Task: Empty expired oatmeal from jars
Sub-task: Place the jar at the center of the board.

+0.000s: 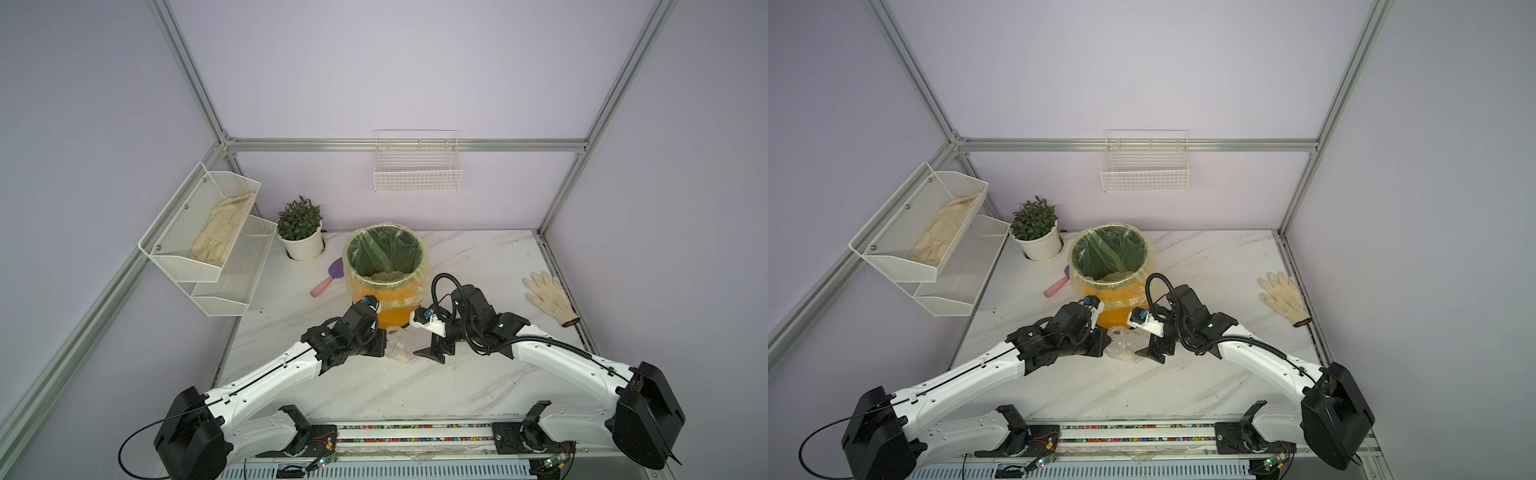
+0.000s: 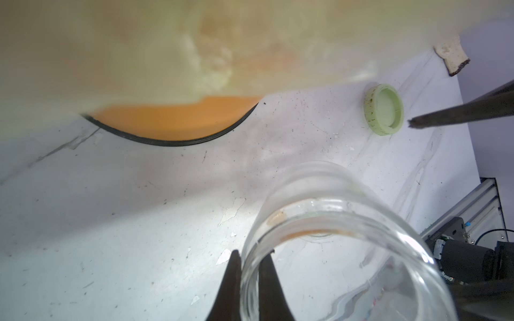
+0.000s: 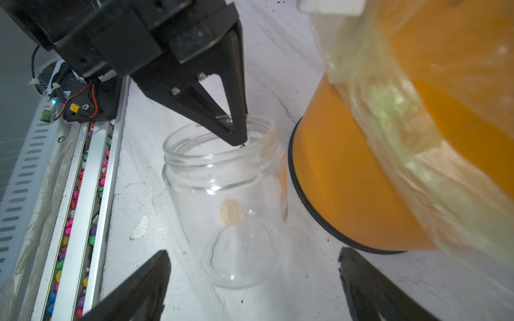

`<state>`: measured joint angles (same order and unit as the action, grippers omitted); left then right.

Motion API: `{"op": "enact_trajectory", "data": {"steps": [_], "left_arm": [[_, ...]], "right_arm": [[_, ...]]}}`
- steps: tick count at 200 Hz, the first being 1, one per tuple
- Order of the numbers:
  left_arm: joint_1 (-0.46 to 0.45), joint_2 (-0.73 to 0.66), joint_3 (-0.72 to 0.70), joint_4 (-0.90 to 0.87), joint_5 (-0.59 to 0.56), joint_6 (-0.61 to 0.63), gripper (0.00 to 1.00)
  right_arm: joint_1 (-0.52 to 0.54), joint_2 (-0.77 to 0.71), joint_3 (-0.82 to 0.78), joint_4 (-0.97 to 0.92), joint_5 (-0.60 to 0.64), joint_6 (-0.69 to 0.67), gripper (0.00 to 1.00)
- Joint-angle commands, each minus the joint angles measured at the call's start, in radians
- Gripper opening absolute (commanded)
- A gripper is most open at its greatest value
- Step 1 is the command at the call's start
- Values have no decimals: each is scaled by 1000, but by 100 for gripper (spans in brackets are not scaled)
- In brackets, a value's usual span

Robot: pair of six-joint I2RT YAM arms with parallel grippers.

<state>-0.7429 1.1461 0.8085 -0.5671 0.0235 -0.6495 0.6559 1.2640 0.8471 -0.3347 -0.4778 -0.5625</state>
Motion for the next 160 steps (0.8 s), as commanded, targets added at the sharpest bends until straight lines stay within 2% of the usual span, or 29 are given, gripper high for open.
{"op": "enact_trajectory", "data": {"steps": [1,63,116,160], "left_arm": [[-5,23,135,-71,-55,-22,0],[-36,257,364,-371,-169,-9,0],[-94,452,509,-505,-296,-17,0],[-122,533,537,-522,-352,-36,0]], "right_arm": [[-62,-18,36,-89,27,28,97],[-231,-24,92,-154,42,72,97],[-316,-3,110,-156,44,92,97],[-342,21,120,-155,35,107,97]]}}
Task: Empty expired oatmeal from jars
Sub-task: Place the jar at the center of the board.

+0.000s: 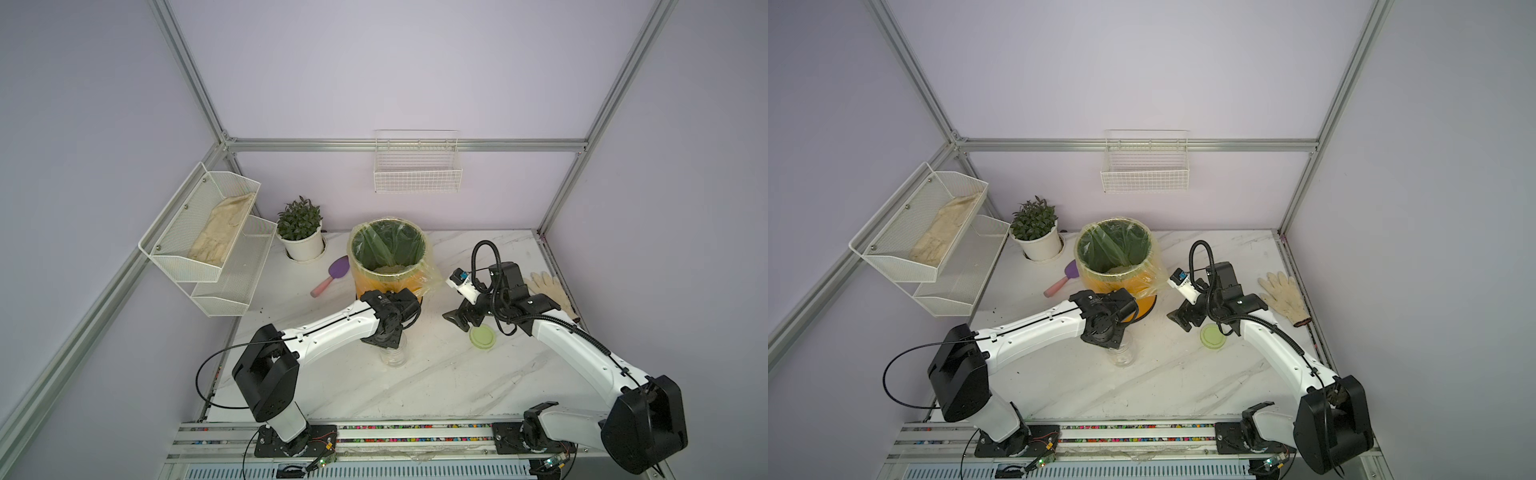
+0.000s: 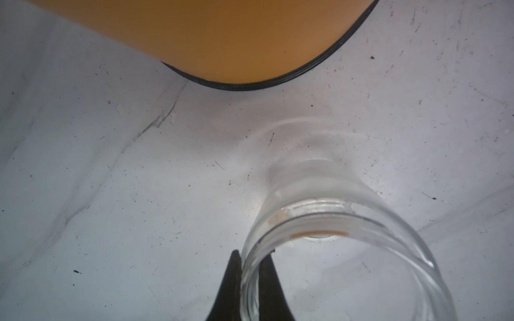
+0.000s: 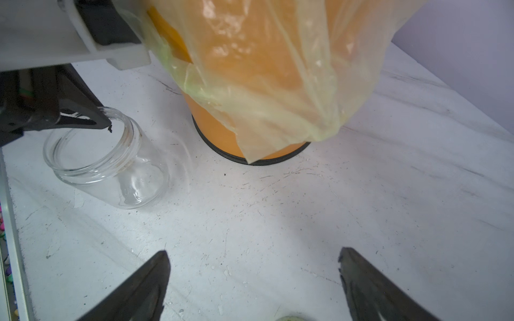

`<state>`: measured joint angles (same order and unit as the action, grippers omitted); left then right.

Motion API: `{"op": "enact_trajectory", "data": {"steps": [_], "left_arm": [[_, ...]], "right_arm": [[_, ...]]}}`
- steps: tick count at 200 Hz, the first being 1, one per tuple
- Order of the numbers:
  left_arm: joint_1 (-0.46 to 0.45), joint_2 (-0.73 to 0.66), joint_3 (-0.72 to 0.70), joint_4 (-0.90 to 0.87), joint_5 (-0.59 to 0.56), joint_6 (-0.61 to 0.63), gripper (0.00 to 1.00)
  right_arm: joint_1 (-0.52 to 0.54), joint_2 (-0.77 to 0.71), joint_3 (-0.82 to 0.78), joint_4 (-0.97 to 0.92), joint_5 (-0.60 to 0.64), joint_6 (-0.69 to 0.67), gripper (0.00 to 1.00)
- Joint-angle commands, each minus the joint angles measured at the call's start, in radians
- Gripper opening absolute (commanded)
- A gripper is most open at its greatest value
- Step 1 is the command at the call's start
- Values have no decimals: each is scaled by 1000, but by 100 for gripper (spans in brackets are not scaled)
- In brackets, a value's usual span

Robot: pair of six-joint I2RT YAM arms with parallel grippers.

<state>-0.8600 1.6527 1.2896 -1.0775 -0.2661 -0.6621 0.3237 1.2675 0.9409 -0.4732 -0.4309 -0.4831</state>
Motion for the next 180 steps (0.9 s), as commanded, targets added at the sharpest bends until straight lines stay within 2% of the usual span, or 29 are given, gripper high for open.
{"op": "enact_trajectory", "data": {"steps": [1,37,63,80,92,136,144,149,175,180], "left_arm": [[-6,28,56,-11,-62,-23,0],[-15,46,59,-11,-78,-40,1],[-16,24,46,-9,-77,-51,30],[-16,1,37,-6,-79,-56,41],[-19,-16,30,-1,-74,-56,46],[-28,-103,2,35,-67,-56,54],[-30,-128,-10,52,-58,-56,57],[-30,-145,-20,66,-47,-56,64],[-33,-229,-64,95,-17,-69,76],[-34,-231,-73,94,-12,-73,83]], "right_arm": [[-10,18,27,-16,-12,29,97],[-15,30,25,-16,-16,35,97],[-15,35,23,-16,-20,37,97],[-15,39,23,-16,-26,39,97],[-14,42,23,-15,-30,43,97],[-15,44,22,-15,-34,42,97],[-15,43,22,-14,-34,43,97],[-15,43,24,-16,-35,43,97],[-14,50,30,-19,-37,43,97],[-15,51,30,-19,-38,44,97]]}}
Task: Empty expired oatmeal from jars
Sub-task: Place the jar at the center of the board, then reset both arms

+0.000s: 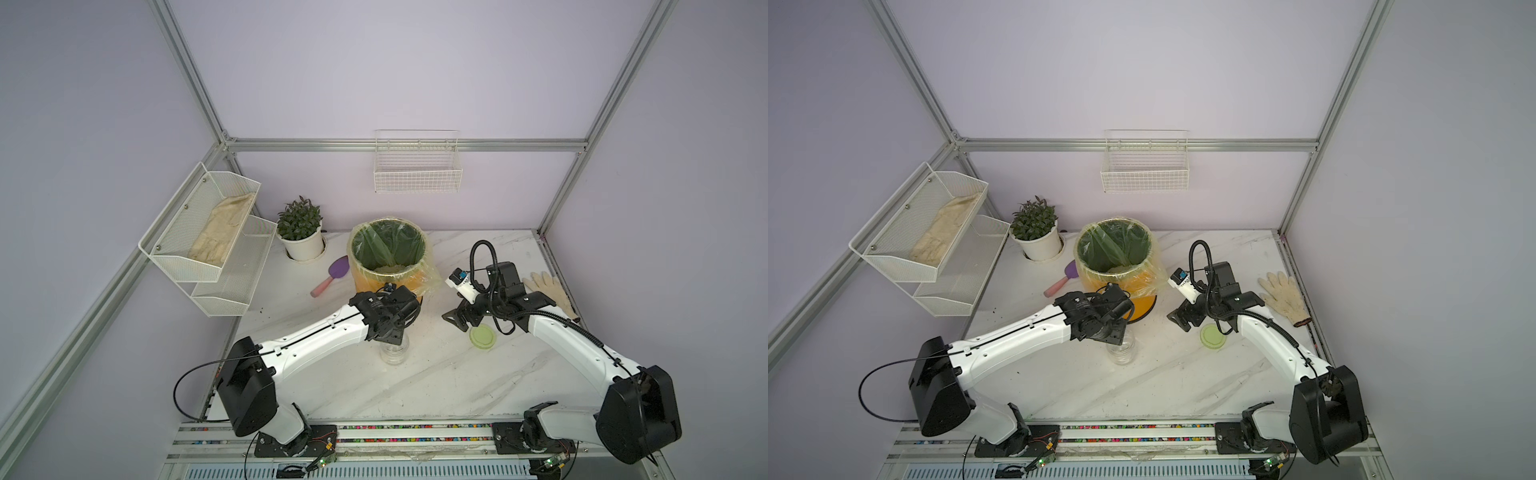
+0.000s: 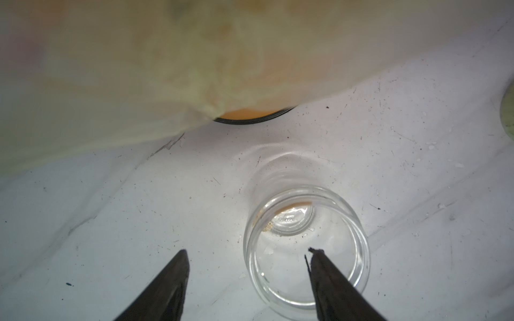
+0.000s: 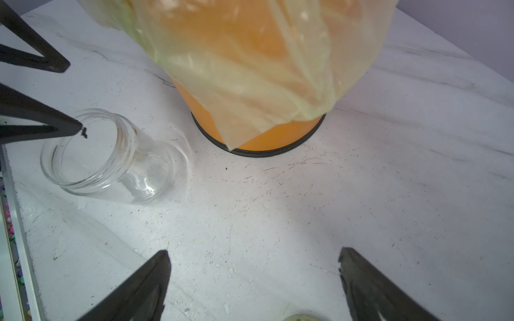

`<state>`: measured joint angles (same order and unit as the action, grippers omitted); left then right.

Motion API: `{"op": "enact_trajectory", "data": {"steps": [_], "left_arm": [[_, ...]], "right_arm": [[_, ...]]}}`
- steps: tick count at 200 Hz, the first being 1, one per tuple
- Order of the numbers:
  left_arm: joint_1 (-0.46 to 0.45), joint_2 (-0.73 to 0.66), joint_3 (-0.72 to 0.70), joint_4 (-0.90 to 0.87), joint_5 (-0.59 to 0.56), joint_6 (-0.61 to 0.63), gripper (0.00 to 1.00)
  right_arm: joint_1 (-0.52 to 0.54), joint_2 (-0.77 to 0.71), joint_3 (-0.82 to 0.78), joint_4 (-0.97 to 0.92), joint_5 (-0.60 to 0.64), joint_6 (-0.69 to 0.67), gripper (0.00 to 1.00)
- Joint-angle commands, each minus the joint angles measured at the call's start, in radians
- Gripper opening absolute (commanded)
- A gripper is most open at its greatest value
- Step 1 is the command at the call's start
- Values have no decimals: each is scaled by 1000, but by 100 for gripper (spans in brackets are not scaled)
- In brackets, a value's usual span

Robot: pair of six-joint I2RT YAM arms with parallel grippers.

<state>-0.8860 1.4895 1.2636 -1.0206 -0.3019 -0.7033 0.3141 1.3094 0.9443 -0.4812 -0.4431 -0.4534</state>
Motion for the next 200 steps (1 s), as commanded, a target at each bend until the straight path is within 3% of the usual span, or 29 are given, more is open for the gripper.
{"op": "enact_trajectory", "data": {"steps": [1,29,33,46,81,104,130,147,168,176,184,193,200], "left_arm": [[-8,-85,-50,37,25,-33,83],[-25,-212,-129,44,17,-60,87],[-26,-234,-143,47,15,-65,95],[-30,-315,-195,61,-3,-88,100],[-31,-598,-340,99,-161,-158,100],[-28,-778,-427,123,-355,-194,100],[-27,-964,-526,187,-570,-196,100],[-25,-1082,-615,297,-715,-155,100],[-26,-1193,-754,455,-945,-111,100],[-25,-1229,-827,601,-1017,-7,100],[-20,-1250,-921,864,-1055,217,100],[-1,-1252,-1025,1203,-1017,528,100],[27,-1239,-1084,1372,-975,660,100]], "right_arm": [[-6,8,27,-11,-26,15,97],[-6,9,21,0,-16,17,97],[-6,9,21,3,-10,16,97],[-4,13,21,10,3,21,97],[-10,22,25,101,68,85,97],[-12,48,23,189,178,176,97],[-56,81,17,259,179,247,97],[-98,68,-20,366,193,312,97],[-120,27,-122,587,334,374,97],[-123,21,-167,676,374,381,97],[-132,23,-208,758,398,386,97],[-141,36,-241,833,420,386,97],[-142,54,-256,882,472,397,97]]}}
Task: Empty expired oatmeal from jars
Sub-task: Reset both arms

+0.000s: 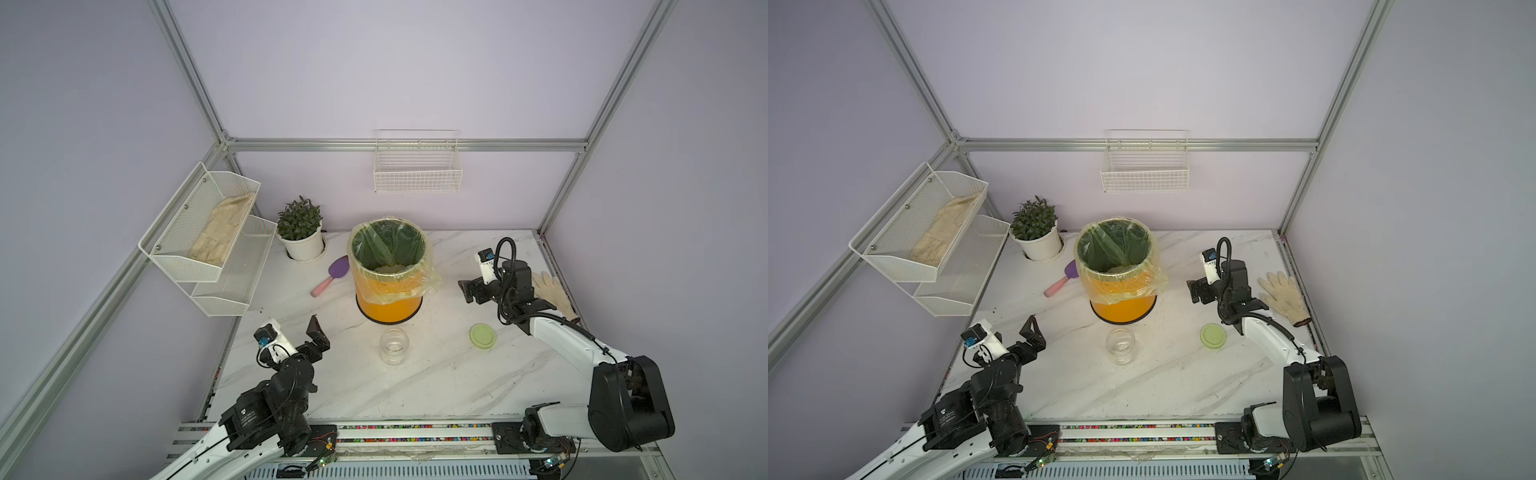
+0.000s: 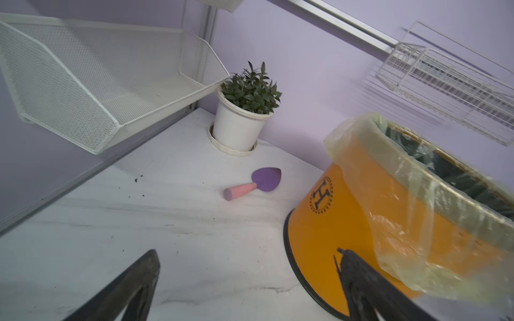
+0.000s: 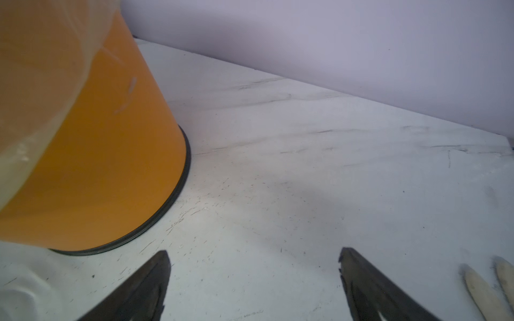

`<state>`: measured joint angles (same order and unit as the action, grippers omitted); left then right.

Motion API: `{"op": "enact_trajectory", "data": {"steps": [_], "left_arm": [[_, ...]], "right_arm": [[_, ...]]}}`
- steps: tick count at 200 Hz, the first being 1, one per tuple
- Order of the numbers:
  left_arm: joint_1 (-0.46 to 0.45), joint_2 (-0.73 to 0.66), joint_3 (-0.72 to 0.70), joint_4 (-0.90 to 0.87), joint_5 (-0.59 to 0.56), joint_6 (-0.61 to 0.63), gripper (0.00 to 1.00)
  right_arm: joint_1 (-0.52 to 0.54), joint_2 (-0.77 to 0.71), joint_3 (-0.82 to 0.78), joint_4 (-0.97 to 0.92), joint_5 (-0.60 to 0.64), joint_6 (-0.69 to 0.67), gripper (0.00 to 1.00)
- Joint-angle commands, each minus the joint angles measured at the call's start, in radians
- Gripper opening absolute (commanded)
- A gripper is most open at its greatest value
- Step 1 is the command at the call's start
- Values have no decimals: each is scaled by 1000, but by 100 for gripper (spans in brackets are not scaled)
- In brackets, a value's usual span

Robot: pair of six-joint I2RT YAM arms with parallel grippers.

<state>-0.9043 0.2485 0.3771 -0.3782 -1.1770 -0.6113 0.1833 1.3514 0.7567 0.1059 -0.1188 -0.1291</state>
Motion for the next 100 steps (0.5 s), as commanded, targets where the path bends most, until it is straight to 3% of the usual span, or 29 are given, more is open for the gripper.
{"op": "enact_trajectory", "data": {"steps": [1,11,27,54,70,86,100], "left_arm": [[50,5,-203,746,-94,579,100],[108,42,-235,794,-72,601,100],[210,113,-244,750,0,547,100],[400,301,-319,978,170,598,100],[508,432,-323,1010,184,505,100],[591,571,-310,1037,285,431,100],[639,724,-296,1176,332,445,100]], "right_arm": [[-11,13,-70,303,156,75,97],[-18,75,-67,340,209,88,97],[-68,147,-58,363,143,88,97],[-103,219,-139,581,173,106,97],[-104,276,-156,644,199,95,97],[-112,323,-159,664,206,103,97],[-115,343,-177,722,224,125,97]]}}
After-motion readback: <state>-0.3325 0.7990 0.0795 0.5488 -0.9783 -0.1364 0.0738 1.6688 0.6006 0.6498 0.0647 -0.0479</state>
